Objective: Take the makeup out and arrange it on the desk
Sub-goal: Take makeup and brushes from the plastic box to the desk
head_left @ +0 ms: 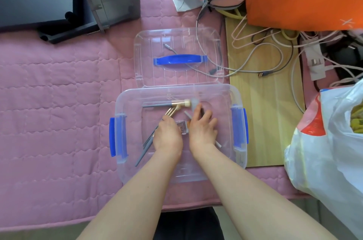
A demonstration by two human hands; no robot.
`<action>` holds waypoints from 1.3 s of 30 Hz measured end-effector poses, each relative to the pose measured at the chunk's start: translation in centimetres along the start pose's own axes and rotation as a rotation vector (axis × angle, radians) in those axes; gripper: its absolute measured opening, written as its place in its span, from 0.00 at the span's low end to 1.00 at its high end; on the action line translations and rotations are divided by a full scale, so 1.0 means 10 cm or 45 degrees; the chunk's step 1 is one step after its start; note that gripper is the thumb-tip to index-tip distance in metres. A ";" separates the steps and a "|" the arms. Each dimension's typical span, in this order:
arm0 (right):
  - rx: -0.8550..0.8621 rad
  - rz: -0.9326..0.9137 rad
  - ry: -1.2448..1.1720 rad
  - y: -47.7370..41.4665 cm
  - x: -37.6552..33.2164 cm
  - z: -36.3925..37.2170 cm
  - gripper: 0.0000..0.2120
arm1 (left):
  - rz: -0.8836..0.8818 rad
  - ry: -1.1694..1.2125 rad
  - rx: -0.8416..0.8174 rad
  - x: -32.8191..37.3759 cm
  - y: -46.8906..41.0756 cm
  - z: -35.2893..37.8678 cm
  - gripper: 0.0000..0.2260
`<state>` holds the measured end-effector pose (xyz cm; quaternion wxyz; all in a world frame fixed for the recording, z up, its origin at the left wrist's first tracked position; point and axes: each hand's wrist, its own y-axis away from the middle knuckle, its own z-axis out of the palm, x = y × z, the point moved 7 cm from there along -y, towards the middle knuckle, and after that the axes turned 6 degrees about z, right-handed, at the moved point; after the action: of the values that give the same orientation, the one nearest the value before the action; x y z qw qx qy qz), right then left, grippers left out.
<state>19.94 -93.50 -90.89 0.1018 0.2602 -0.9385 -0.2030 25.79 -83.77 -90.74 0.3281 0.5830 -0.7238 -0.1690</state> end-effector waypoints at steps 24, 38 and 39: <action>-0.426 -0.087 -0.395 0.00 0.11 -0.11 0.17 | 0.040 -0.001 -0.055 0.03 0.07 0.00 0.10; -0.435 0.084 -0.727 -0.05 0.20 -0.22 0.15 | 0.005 0.774 -0.023 -0.07 0.08 -0.30 0.07; -0.434 0.085 -0.774 -0.04 0.22 -0.27 0.14 | -0.011 0.857 -0.036 -0.08 0.12 -0.34 0.07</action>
<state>19.08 -95.87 -88.47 -0.1338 0.1362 -0.8865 -0.4215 27.30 -82.24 -87.75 0.5559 0.6045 -0.5702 0.0217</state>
